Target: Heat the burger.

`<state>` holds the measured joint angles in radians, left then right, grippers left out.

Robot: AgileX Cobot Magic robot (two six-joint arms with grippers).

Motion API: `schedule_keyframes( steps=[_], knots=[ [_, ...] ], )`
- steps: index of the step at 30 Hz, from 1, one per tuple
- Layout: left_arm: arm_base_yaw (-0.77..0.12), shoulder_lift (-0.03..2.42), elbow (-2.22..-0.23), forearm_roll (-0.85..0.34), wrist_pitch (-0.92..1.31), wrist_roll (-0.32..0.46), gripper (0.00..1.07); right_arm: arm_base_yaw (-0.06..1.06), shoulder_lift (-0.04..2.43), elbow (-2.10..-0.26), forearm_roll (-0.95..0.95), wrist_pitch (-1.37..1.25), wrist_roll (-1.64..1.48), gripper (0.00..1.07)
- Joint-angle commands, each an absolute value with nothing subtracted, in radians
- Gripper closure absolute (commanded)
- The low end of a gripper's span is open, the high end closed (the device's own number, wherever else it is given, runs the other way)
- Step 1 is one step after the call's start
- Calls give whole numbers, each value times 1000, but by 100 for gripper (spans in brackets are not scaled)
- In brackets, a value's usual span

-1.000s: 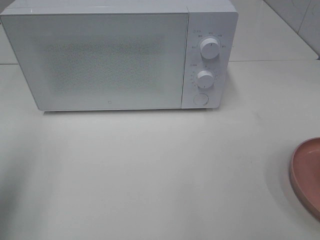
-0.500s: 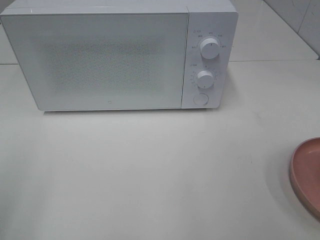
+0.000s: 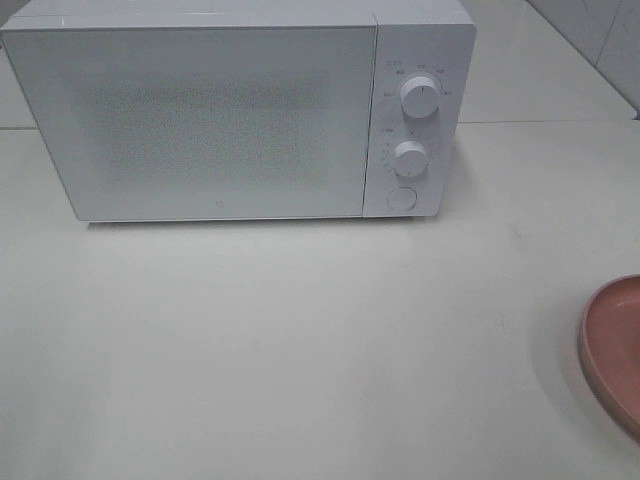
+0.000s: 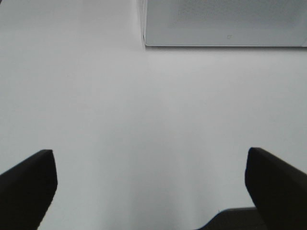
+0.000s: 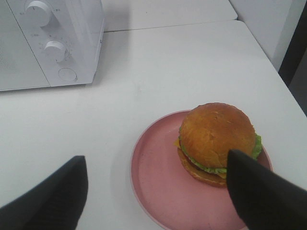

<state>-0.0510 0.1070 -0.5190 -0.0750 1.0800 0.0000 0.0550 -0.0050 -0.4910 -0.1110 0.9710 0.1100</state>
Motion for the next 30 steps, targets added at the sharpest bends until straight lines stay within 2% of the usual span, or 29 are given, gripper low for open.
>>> schedule_keyframes(
  steps=[1,4,11,30],
  knots=[
    [-13,72,-516,-87,1067,0,6,49,-31,-489,-115,963,105,31],
    [17,43,-516,-86,1067,0,6,49,-31,-489,-115,963,105,31],
    [17,-32,-516,-86,1067,0,6,49,-31,-489,-115,963,105,31],
    [17,-29,-516,-86,1067,0,6,49,-31,-489,-115,963,105,31]
  ],
)
